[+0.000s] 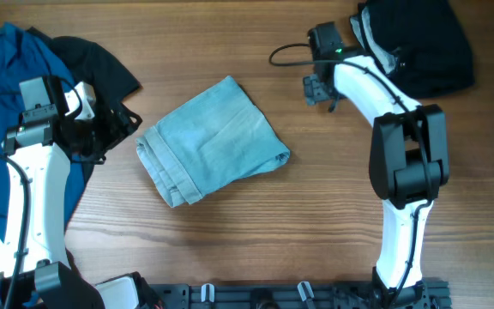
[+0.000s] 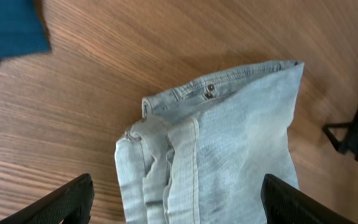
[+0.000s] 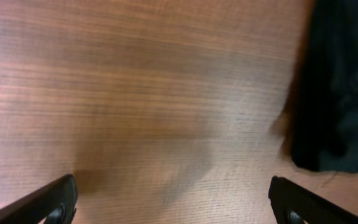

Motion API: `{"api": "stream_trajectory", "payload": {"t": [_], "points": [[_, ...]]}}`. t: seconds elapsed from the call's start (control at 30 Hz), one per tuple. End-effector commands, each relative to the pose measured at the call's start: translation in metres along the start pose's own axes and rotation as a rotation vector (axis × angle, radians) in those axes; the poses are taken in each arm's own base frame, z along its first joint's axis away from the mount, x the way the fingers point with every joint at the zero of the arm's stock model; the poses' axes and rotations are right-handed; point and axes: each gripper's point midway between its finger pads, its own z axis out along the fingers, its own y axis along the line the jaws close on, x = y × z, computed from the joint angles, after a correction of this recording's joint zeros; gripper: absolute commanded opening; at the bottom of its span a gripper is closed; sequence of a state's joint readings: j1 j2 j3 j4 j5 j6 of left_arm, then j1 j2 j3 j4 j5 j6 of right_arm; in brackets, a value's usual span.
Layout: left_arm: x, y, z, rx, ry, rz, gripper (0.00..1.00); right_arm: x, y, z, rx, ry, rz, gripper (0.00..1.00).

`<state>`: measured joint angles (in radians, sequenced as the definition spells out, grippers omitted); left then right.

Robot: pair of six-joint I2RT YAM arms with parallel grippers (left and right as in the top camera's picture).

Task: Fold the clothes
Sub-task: 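Grasp the folded shorts with the right gripper and drag them up-right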

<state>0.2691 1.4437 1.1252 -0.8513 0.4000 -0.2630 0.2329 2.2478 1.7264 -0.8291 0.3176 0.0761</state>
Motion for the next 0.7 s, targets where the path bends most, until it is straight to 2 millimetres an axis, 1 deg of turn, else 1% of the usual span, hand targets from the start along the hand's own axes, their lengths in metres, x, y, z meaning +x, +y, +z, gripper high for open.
{"api": "stream_trajectory", "payload": {"t": [0.0, 0.07, 0.1, 0.13, 0.2, 0.23, 0.27, 0.33, 0.4, 0.47, 0.53, 0.57, 0.6, 0.67], "points": [[-0.014, 0.011, 0.001, -0.076, -0.057, 0.005, 0.88, -0.03, 0.06, -0.064, -0.275, -0.096, -0.121, 0.99], [-0.023, 0.021, -0.002, -0.123, -0.099, -0.044, 0.9, -0.03, 0.09, -0.106, -0.402, -0.14, -0.198, 0.99], [-0.027, 0.025, -0.003, -0.135, -0.119, -0.06, 0.9, -0.026, 0.106, -0.125, -0.444, -0.16, -0.24, 0.99], [-0.031, 0.029, -0.005, -0.136, -0.133, -0.075, 0.91, -0.017, 0.125, -0.143, -0.487, -0.165, -0.281, 1.0], [-0.036, 0.037, -0.009, -0.141, -0.151, -0.121, 0.92, 0.005, 0.159, -0.16, -0.562, -0.128, -0.357, 1.0], [-0.038, 0.043, -0.012, -0.147, -0.159, -0.14, 0.93, 0.019, 0.176, -0.163, -0.594, -0.098, -0.393, 0.99], [-0.041, 0.05, -0.015, -0.154, -0.168, -0.159, 0.95, 0.034, 0.191, -0.161, -0.608, -0.072, -0.431, 0.99], [-0.044, 0.06, -0.019, -0.163, -0.181, -0.188, 0.97, 0.058, 0.211, -0.151, -0.613, -0.045, -0.506, 0.99], [-0.046, 0.072, -0.024, -0.175, -0.191, -0.223, 0.98, 0.08, 0.224, -0.128, -0.557, -0.035, -0.555, 0.99], [-0.045, 0.079, -0.027, -0.185, -0.188, -0.245, 0.99, 0.093, 0.226, -0.102, -0.479, -0.045, -0.577, 1.0], [-0.044, 0.081, -0.027, -0.187, -0.187, -0.249, 0.99, 0.103, 0.227, -0.086, -0.467, -0.046, -0.577, 1.0], [-0.044, 0.081, -0.027, -0.187, -0.188, -0.249, 1.0, 0.105, 0.226, -0.081, -0.463, -0.048, -0.574, 1.0], [-0.044, 0.081, -0.027, -0.187, -0.187, -0.249, 0.99, 0.104, 0.222, -0.075, -0.44, -0.048, -0.551, 0.99], [-0.044, 0.081, -0.027, -0.186, -0.186, -0.25, 1.0, 0.099, 0.205, -0.06, -0.349, -0.056, -0.498, 1.0]]}}
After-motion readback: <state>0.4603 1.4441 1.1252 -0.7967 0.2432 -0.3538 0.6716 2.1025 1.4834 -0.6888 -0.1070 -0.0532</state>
